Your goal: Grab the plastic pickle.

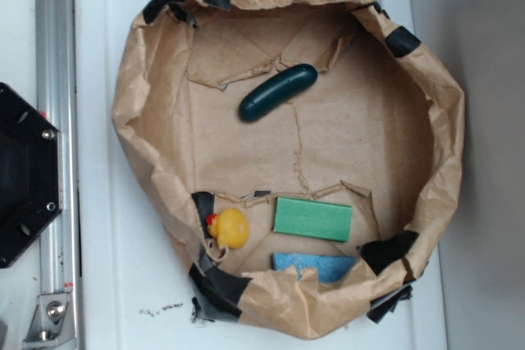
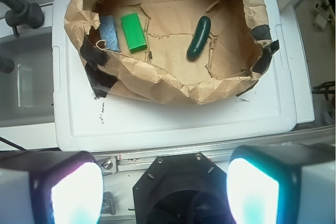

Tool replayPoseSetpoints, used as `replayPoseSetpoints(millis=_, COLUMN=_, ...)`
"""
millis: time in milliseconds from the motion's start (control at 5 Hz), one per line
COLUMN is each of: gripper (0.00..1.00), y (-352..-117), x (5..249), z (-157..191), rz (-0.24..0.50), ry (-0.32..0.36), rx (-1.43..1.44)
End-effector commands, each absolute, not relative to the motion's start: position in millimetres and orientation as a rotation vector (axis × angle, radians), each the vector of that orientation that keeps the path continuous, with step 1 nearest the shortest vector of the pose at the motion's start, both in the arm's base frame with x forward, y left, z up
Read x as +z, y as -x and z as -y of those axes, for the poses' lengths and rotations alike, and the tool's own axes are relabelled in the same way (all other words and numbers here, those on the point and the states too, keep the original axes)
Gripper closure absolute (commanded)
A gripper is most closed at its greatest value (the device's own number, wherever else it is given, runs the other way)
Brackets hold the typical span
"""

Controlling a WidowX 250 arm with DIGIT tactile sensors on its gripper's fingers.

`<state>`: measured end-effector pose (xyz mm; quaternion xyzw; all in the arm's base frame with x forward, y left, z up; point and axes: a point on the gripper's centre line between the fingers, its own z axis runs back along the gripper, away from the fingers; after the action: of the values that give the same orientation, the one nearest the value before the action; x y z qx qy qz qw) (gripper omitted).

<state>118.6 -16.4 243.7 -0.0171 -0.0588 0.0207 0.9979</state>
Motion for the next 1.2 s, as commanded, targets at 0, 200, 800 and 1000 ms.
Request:
replayPoseSetpoints(millis=0, gripper=0.00, y=-118.6, x=243.7, z=16.4, rz=0.118, ry=0.034, rx=0.041)
replayPoseSetpoints(millis=200, gripper=0.00, y=-168.6, x=224.5, z=-33.6, rz=0.263, ry=-0.038, rx=0.261)
replayPoseSetpoints(millis=800, gripper=0.00, y=-297.0, x=135.6, z=-66.7, rz=0.395, ry=-0.105, rx=0.382)
replayPoseSetpoints(millis=1000, gripper=0.00, y=-275.2, x=117.2, z=-37.3, rz=0.322, ry=-0.083, rx=0.364)
